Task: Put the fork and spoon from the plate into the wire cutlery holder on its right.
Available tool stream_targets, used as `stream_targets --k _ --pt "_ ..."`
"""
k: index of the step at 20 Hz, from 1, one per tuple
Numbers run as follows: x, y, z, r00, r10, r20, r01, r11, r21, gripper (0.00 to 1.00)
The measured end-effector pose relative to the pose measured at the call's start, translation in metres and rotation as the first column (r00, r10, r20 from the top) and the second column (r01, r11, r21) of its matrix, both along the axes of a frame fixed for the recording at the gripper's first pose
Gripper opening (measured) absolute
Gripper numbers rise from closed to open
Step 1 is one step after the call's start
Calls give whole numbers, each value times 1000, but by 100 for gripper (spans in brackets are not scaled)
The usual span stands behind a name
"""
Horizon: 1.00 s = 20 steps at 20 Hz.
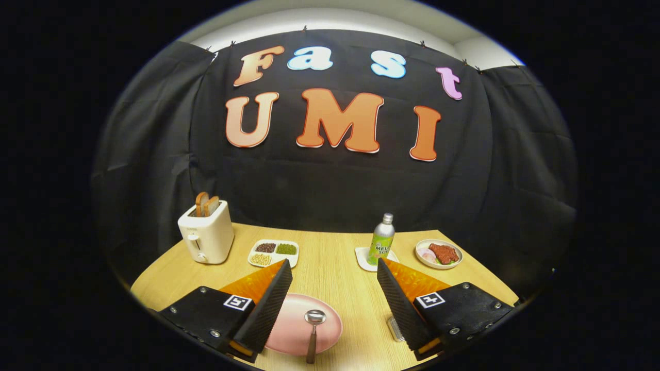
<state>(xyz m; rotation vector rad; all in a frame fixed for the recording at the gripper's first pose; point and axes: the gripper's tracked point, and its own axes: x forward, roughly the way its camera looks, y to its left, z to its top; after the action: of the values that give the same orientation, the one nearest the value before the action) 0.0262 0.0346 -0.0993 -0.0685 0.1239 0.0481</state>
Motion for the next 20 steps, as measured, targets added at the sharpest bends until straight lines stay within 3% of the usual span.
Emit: stream_targets --k 6,12,17,20 --pt "4 10 -73 993 8 -119 -11 1000 -25 99" --pt "-5 14 -140 961 26 -275 -44 997 -61 99" --pt "-7 18 -163 944 29 -330 -61 995 -85 84" --pt "-7 23 -175 932 29 -361 -67 993 -94 80"
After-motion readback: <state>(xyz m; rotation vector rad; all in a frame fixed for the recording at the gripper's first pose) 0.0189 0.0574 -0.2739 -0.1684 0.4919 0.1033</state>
